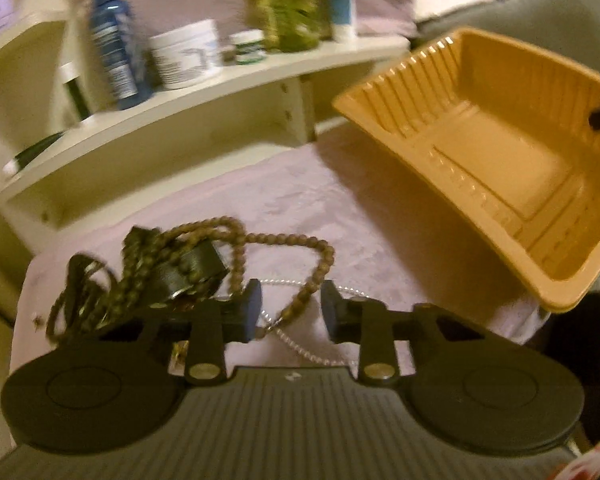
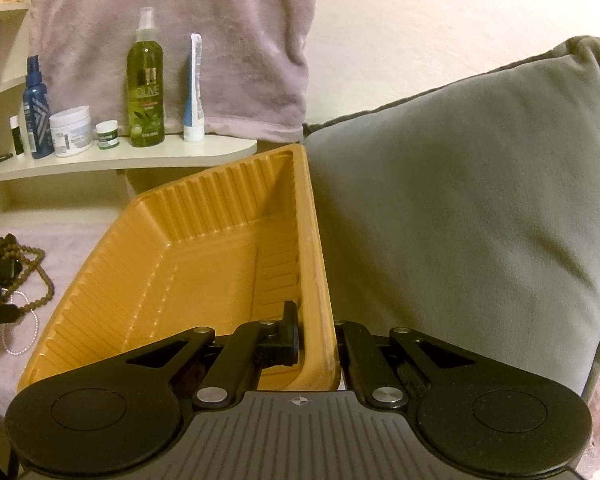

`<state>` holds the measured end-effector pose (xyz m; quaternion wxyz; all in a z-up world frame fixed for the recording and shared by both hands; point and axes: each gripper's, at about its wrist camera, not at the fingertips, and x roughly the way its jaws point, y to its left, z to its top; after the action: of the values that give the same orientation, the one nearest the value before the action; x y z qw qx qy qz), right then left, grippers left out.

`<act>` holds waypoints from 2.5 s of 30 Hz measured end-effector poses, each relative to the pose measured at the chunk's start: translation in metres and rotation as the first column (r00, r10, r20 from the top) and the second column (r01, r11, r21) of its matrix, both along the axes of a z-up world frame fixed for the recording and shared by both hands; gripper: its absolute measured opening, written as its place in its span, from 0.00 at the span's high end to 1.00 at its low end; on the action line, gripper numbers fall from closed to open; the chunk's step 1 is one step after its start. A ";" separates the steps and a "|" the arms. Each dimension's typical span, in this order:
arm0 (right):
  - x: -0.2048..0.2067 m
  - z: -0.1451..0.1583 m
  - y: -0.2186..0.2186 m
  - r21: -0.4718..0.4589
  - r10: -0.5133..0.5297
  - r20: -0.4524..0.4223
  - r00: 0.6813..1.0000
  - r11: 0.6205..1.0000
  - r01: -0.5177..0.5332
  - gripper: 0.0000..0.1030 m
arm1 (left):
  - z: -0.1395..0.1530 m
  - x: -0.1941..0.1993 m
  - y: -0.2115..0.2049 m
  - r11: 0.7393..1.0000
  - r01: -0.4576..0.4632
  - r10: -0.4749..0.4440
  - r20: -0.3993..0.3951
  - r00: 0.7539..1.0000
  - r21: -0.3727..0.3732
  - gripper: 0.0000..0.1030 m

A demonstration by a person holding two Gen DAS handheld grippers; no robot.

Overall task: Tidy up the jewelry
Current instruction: 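Grasp a brown bead necklace with the left tool while the right tool holds the tray rim, then lift the brown bead necklace with the left tool and release it into the tray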

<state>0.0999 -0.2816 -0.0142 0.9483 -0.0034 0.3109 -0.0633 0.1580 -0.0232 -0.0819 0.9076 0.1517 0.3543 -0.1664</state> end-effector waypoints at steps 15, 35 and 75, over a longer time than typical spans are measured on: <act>0.002 -0.002 0.002 0.020 -0.004 -0.005 1.000 1.000 0.005 0.97 | -0.002 0.022 -0.003 0.983 0.166 -0.156 -0.125 0.980 0.072 0.94; -0.004 0.001 0.006 0.027 0.007 0.011 1.000 1.000 -0.007 0.97 | 0.154 0.060 0.026 0.979 0.117 -0.113 0.037 0.993 -0.167 0.95; 0.001 -0.001 0.003 0.039 0.009 0.021 1.000 0.999 -0.010 0.97 | 0.134 0.053 -0.084 0.918 0.241 -0.271 -0.056 0.961 -0.316 0.82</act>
<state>0.1011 -0.2785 -0.0156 0.9516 0.0146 0.3023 -0.0528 0.2108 -0.1069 0.0523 0.8718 0.0461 0.3459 -0.3438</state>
